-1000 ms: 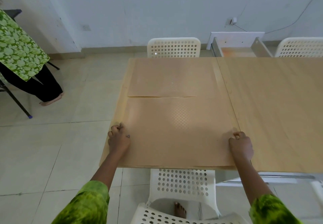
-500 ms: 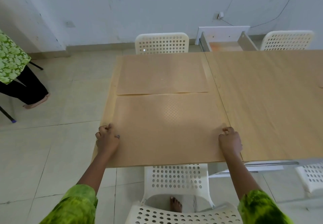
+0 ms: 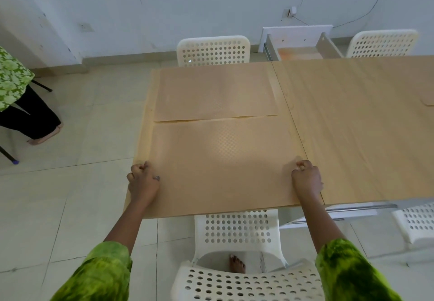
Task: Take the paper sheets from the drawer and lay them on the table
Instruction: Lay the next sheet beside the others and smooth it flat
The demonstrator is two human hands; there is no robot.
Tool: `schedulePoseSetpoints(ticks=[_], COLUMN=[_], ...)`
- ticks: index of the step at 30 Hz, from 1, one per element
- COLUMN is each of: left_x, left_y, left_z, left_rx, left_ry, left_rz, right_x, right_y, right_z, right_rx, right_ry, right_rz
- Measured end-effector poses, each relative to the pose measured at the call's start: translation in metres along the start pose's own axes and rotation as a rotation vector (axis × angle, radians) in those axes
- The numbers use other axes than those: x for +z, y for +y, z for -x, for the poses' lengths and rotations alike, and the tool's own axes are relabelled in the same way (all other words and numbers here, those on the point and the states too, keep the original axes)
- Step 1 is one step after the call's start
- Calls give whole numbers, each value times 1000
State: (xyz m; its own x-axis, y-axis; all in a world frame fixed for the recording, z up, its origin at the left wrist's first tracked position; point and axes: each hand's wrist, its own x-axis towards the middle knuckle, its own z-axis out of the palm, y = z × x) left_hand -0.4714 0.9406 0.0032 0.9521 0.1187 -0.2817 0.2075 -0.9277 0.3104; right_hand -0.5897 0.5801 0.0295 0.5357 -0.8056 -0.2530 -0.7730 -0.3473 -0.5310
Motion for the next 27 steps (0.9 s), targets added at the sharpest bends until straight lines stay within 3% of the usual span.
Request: schedulePoseSetpoints(ticks=[27], left_x=[-4], left_y=[-2], left_z=[-6], left_rx=[107], left_ry=[21], left_rz=[-146], right_x=[6], right_y=[1], right_z=[0], right_rx=[3], right_ry=[52], right_rz=[57])
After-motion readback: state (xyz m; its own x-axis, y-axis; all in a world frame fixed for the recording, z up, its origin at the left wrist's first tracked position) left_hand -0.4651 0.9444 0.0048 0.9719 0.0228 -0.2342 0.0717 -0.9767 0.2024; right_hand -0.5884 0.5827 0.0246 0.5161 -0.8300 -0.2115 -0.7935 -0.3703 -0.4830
